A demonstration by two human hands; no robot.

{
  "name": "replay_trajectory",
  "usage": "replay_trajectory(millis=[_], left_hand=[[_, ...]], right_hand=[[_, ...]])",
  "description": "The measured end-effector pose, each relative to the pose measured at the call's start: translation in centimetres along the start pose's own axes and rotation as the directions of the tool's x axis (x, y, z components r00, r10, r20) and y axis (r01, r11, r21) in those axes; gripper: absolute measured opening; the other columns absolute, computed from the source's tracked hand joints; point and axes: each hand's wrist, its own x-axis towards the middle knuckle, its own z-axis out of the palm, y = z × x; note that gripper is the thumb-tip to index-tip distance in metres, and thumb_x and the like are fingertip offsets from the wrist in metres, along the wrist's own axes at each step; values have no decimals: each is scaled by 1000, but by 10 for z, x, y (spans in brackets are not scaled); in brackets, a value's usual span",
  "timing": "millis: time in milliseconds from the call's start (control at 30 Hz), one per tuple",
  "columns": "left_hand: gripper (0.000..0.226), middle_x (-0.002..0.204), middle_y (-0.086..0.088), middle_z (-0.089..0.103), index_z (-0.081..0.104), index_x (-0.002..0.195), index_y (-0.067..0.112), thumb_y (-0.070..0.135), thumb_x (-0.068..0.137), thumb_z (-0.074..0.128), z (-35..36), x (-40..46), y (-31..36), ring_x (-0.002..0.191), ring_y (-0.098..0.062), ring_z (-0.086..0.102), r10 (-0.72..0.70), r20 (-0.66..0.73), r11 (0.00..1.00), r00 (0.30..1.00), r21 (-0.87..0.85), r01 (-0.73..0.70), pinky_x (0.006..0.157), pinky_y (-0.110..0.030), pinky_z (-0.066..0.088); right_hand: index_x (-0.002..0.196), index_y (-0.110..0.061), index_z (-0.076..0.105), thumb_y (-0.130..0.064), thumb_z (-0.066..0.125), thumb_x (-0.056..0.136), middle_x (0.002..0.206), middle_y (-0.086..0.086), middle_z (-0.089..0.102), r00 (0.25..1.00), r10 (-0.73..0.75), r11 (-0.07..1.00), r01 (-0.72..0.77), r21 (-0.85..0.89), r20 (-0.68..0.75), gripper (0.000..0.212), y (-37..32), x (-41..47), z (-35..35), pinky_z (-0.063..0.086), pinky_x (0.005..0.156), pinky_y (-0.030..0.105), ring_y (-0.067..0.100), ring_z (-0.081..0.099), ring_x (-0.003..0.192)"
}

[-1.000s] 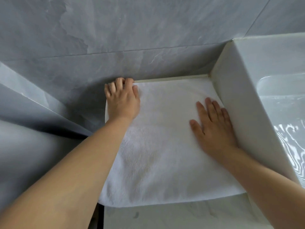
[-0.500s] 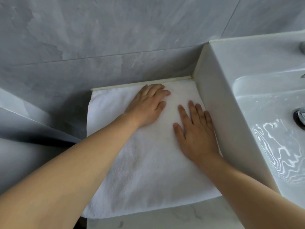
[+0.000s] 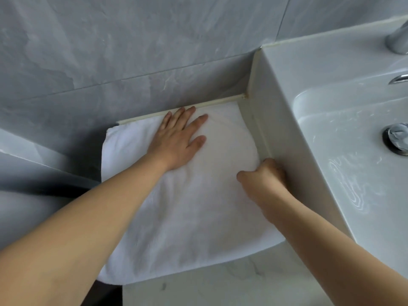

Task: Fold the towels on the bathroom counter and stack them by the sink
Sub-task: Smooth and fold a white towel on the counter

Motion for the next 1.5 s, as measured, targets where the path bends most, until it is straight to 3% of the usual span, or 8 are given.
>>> replay_trajectory(millis=[300,433,733,833,933,1100,1367,1500], left_hand=[[60,165,5,10,14,155,43,59,97,21,2,-4,-5,152,-18,5,-45,-33,999,998,2,45,123,-43,0],[61,165,6,10,14,154,43,60,97,21,3,-4,-6,151,-18,5,-46,-41,999,998,3,46,123,-43,-1],[66,165,7,3,2,156,41,61,94,15,-2,-2,-2,151,-18,1,-66,7,997,998,38,66,123,-41,-1],[66,165,8,2,1,156,41,61,94,14,-2,-3,-3,151,-19,0,-75,8,996,997,42,75,123,-41,-2],[65,165,8,1,0,156,41,59,96,17,1,-3,-3,151,-19,-2,-76,0,996,997,55,76,123,-41,-3],[64,165,6,4,3,156,40,58,98,21,3,-3,-5,151,-19,-1,-60,-29,998,998,34,61,123,-42,-2],[44,146,-12,46,58,128,6,17,88,43,-19,-29,14,139,-30,38,-140,-274,990,951,-17,141,121,-46,14],[60,160,-8,28,40,147,11,35,93,32,-8,-83,52,149,-28,20,-267,-179,963,947,-87,255,122,-52,8]], right_hand=[[91,-19,54,-25,56,84,96,9,62,960,-188,975,208,-80,208,9,9,-16,-24,46,56,27,27,62,78],[95,-8,64,-24,54,90,94,16,69,951,-144,989,146,16,275,19,10,-19,-28,56,79,41,34,67,85],[65,-14,31,-6,45,94,82,8,51,905,-379,640,406,-653,191,33,25,-33,-38,38,68,28,32,60,97],[93,-6,52,-5,37,94,106,18,45,879,-405,457,432,-778,251,16,25,-34,-25,41,83,32,30,53,105],[138,1,25,-12,30,84,133,24,30,848,-513,461,400,-792,129,56,23,-29,-9,41,96,40,37,45,114],[155,-11,9,-28,25,102,163,10,6,520,-812,282,747,-602,265,59,-17,10,35,-2,121,41,26,4,150],[156,-25,2,-46,16,98,164,1,-5,526,-827,304,717,-627,200,64,-11,48,55,-10,120,40,20,-11,150],[156,-28,0,-48,15,98,164,2,-7,535,-819,296,704,-645,208,63,-11,50,54,-8,120,44,21,-12,150]])
